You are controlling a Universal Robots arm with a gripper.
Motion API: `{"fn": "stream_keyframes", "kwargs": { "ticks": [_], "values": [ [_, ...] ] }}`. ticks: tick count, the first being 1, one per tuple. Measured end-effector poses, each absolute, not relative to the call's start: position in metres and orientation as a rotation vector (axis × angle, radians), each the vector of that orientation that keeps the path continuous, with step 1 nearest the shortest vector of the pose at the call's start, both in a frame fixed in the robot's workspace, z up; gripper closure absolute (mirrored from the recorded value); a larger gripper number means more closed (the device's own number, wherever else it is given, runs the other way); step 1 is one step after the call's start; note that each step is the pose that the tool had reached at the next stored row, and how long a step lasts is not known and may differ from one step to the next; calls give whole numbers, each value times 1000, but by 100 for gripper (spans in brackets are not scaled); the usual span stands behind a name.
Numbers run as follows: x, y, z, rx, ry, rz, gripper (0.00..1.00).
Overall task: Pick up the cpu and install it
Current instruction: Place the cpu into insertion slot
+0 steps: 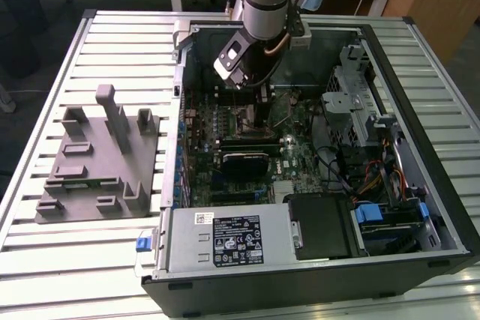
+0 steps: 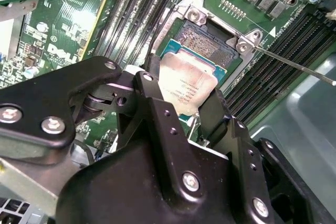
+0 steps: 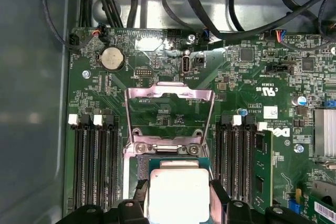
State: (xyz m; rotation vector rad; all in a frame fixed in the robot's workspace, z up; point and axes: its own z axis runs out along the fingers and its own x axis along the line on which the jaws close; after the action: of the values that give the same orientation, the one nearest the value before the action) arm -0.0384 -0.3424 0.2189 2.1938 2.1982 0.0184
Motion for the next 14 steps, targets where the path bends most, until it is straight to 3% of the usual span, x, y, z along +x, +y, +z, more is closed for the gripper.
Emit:
{"fn": "stream_keyframes", "kwargs": {
  "ticks": [14],
  "values": [
    [-39,-339,215,2177,2216,19,46]
  ]
}}
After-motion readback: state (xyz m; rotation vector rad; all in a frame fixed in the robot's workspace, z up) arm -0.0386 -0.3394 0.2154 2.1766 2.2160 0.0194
